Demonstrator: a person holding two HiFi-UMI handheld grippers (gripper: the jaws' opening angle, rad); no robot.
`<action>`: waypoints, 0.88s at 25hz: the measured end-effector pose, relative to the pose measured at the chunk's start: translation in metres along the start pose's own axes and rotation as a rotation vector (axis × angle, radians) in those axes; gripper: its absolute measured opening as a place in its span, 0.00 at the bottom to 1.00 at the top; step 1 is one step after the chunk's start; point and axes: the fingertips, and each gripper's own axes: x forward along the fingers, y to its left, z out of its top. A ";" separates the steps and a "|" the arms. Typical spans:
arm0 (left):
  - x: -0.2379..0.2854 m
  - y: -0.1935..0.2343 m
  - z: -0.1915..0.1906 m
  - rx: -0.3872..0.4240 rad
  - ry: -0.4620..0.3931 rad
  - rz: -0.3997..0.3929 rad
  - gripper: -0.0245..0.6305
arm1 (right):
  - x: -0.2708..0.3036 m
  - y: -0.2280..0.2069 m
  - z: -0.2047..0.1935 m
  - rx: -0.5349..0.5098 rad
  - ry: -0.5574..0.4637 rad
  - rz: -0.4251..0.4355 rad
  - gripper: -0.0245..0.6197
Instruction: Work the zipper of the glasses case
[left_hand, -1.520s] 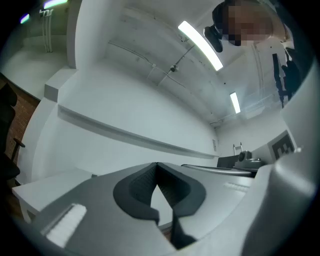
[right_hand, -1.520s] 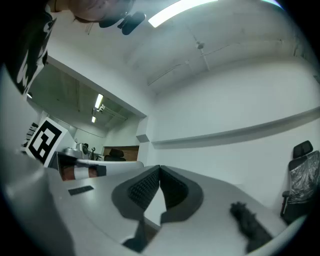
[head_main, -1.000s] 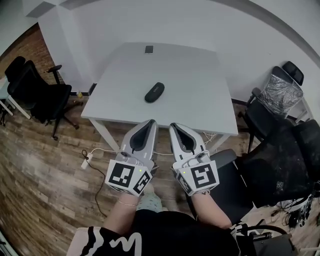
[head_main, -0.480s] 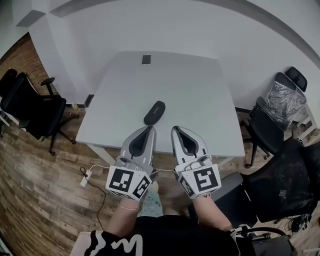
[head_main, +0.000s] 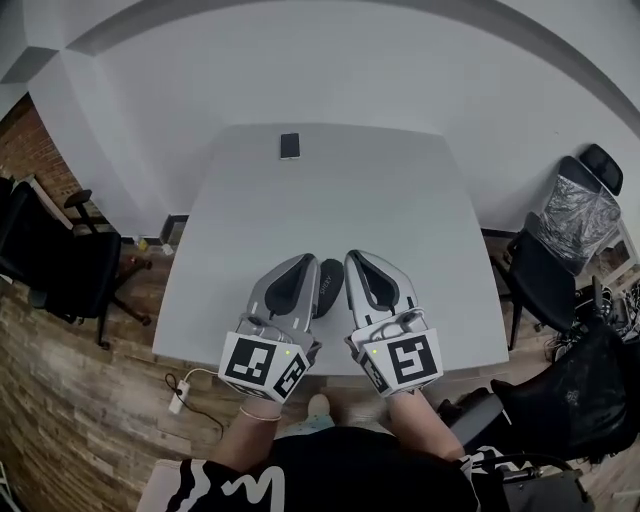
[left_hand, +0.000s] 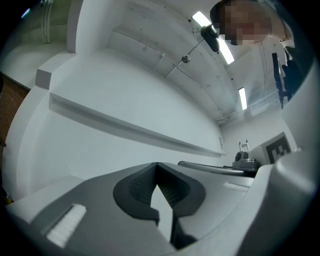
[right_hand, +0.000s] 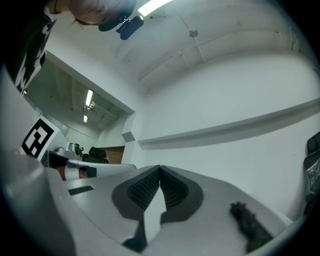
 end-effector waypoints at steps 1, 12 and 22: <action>0.006 0.004 0.000 -0.001 0.004 0.000 0.02 | 0.007 -0.004 -0.001 -0.002 0.008 -0.005 0.05; 0.056 0.044 -0.051 -0.035 0.238 0.049 0.14 | 0.040 -0.030 -0.003 -0.008 0.004 0.031 0.05; 0.053 0.077 -0.244 -0.469 0.923 -0.169 0.49 | 0.030 -0.049 -0.012 -0.027 0.016 0.033 0.05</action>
